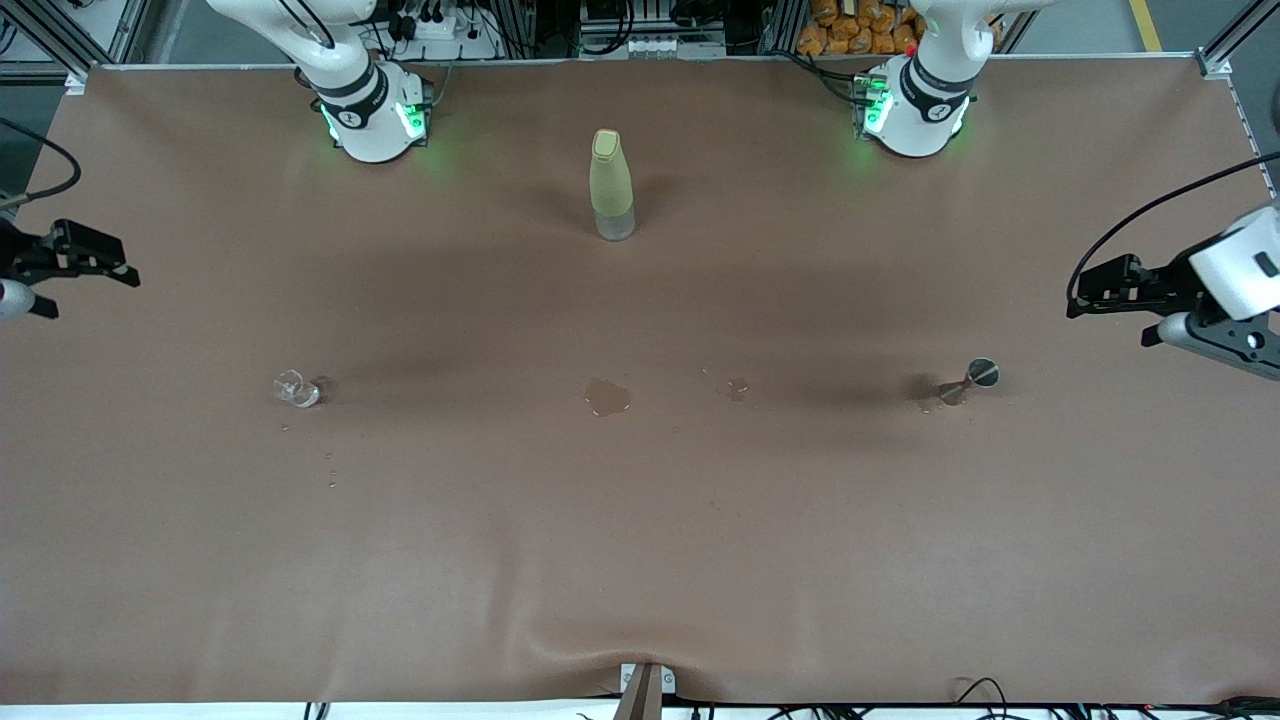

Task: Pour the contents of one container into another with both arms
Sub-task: 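Lower the right gripper to the beaker while the left gripper lowers to the jigger, then close the right gripper on the beaker while the left gripper grasps the jigger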

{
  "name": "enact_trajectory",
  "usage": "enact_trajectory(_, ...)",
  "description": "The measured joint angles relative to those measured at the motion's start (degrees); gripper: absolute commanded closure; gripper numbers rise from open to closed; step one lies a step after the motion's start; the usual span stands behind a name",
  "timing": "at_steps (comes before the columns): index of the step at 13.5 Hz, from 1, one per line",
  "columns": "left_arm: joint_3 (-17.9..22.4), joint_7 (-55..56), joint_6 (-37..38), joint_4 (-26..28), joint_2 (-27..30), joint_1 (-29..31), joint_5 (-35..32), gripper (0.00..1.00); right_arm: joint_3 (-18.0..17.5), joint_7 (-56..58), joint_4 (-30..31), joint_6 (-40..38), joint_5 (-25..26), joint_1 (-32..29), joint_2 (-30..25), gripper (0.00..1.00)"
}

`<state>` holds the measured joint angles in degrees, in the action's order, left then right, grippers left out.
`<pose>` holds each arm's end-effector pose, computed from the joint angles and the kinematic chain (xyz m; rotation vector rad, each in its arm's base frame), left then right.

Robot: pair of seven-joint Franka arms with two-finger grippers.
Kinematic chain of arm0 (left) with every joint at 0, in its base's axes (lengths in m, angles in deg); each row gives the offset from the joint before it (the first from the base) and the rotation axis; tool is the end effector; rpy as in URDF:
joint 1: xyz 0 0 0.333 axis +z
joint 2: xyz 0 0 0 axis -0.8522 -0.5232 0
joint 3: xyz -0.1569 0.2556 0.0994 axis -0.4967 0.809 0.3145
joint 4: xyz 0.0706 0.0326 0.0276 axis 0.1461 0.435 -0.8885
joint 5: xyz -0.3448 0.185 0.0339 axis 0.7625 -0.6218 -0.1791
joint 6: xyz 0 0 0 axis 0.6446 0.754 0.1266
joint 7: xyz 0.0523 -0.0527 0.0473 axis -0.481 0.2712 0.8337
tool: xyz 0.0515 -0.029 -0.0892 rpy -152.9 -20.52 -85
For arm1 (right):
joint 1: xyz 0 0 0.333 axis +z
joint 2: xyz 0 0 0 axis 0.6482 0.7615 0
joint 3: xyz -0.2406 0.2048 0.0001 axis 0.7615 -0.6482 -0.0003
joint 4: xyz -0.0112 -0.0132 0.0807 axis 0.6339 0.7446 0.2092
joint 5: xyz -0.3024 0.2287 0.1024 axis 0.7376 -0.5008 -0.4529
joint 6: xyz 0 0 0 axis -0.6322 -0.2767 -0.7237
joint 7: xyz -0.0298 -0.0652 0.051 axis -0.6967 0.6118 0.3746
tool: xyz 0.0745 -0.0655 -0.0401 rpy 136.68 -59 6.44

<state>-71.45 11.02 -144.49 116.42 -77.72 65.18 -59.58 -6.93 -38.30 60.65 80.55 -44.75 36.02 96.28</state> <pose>0.5876 0.0285 0.5268 2.8697 -0.4932 -0.0253 0.5762 -0.0862 0.5750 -2.9679 -0.6791 0.1074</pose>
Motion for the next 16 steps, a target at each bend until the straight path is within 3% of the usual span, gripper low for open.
enact_trajectory(4, 0.01, -16.57, 0.27, 0.01, -4.07, 2.90, 8.01, 0.00, 0.49, 13.86, 8.28, 5.46, -9.17, -5.01, 0.53, 0.00)
enact_trajectory(9, 0.05, -38.27, 1.74, 0.01, -9.20, 7.60, 14.80, 0.00, 0.72, 41.45, 18.21, 12.44, -20.00, -11.68, 1.62, 0.00)
enact_trajectory(12, 0.06, -52.23, 3.11, 0.07, -12.75, 10.03, 17.07, 0.00, 0.77, 53.73, 20.65, 11.41, -25.96, -16.07, 5.40, 0.00)
enact_trajectory(16, 0.07, -65.86, 5.48, 0.08, -18.31, 13.17, 20.82, 0.00, 0.78, 72.65, 21.79, 8.05, -38.24, -19.18, 14.42, 0.00)
